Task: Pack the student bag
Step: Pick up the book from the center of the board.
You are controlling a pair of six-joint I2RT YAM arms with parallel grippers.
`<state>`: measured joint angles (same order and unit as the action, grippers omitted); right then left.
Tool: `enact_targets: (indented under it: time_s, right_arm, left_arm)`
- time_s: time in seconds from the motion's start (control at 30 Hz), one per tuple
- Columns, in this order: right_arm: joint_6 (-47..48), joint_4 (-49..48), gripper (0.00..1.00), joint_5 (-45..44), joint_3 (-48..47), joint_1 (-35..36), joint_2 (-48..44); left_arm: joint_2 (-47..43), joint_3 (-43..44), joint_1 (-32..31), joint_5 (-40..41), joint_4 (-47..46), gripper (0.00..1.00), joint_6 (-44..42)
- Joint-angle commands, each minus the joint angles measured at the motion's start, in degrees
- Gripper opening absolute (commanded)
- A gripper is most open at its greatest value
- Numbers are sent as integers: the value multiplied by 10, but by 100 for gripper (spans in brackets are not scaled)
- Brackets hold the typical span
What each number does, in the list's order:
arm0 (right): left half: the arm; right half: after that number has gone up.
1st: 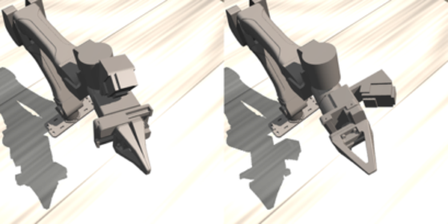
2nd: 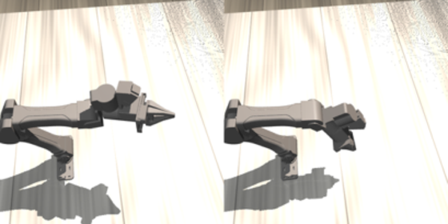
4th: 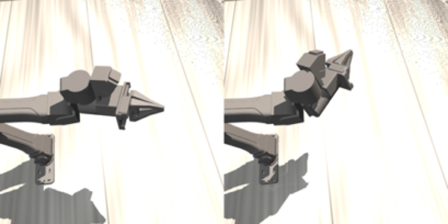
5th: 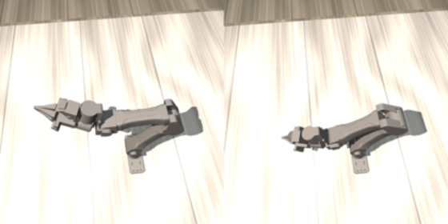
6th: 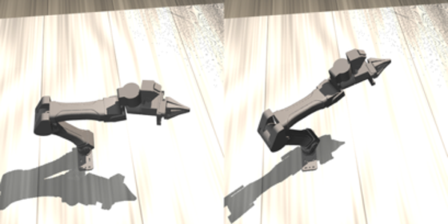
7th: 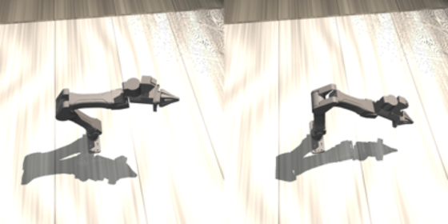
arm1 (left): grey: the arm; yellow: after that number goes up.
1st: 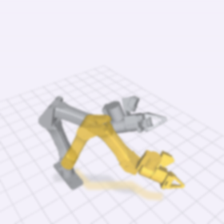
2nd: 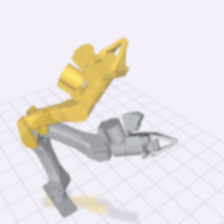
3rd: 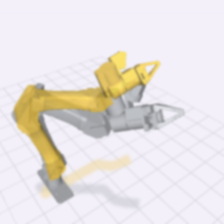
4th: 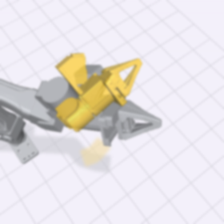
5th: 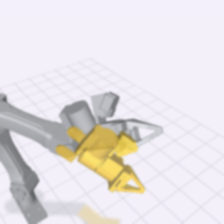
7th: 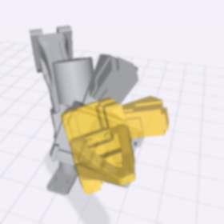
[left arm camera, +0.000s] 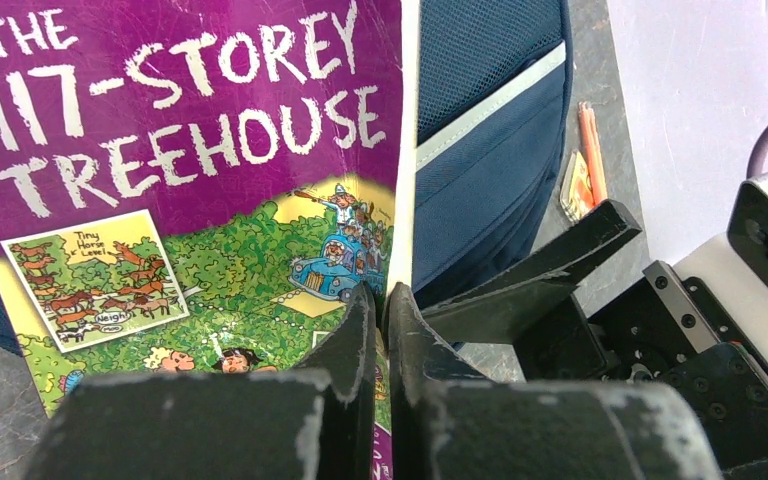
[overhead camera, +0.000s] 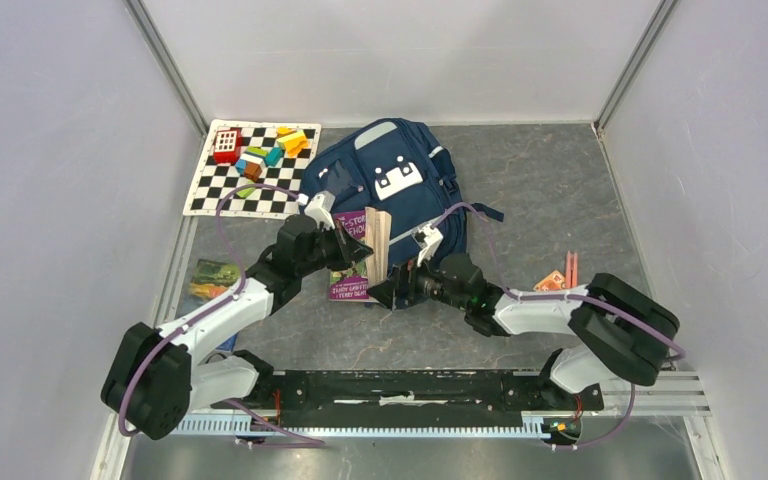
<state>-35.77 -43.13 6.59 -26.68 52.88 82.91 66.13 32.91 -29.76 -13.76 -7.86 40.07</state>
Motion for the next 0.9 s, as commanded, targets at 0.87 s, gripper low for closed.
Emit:
enact_targets:
  time_s: [0.87]
  right_arm:
    - [-50, -11, 80, -145, -80, 19, 151]
  left_arm:
    - [-24, -17, -4, 9, -37, 2, 56]
